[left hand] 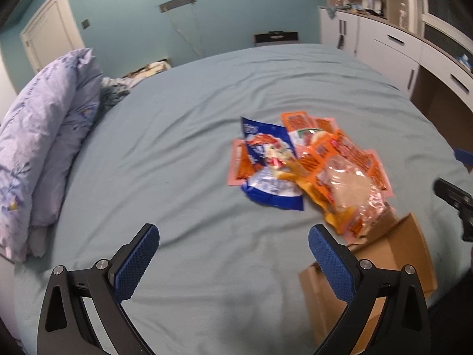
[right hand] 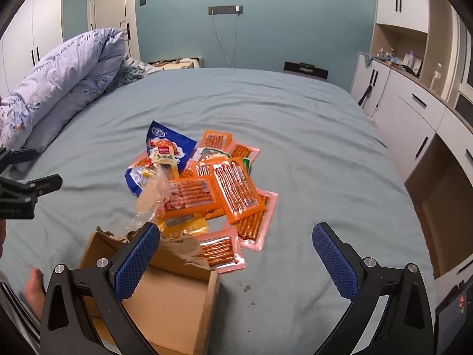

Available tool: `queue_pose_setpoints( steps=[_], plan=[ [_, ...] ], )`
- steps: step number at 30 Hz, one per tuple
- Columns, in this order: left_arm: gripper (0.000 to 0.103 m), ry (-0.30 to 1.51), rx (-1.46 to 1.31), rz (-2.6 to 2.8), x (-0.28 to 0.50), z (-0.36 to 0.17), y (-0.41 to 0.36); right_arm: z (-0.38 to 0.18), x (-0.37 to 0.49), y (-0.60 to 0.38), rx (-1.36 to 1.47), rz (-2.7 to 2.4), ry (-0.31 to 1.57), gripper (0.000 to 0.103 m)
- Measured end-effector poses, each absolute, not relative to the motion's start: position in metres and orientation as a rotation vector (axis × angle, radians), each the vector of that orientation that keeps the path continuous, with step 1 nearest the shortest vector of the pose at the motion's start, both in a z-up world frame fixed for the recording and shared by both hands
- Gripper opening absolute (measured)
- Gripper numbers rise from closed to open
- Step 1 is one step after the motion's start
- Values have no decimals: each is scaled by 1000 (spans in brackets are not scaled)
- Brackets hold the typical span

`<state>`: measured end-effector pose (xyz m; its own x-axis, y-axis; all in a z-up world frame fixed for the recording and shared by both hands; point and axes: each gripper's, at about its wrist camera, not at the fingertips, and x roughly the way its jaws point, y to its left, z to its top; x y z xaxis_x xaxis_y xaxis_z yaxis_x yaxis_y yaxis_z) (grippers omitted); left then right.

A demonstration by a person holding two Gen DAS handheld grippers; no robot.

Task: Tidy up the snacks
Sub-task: 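Move the left gripper to the blue-and-white snack bag and close on it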

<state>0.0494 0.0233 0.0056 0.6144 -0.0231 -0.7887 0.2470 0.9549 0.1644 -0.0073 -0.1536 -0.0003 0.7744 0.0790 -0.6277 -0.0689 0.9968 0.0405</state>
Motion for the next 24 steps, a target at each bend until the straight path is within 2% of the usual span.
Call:
queue_pose_setpoints(
  steps=[13,24],
  plan=[
    [103,886,282,-174,66,4,16,-7,24,-143,50,91,737,103],
    [103,888,214,-179,116,-16,26,-25,53,-123,128,202,833,103]
  ],
)
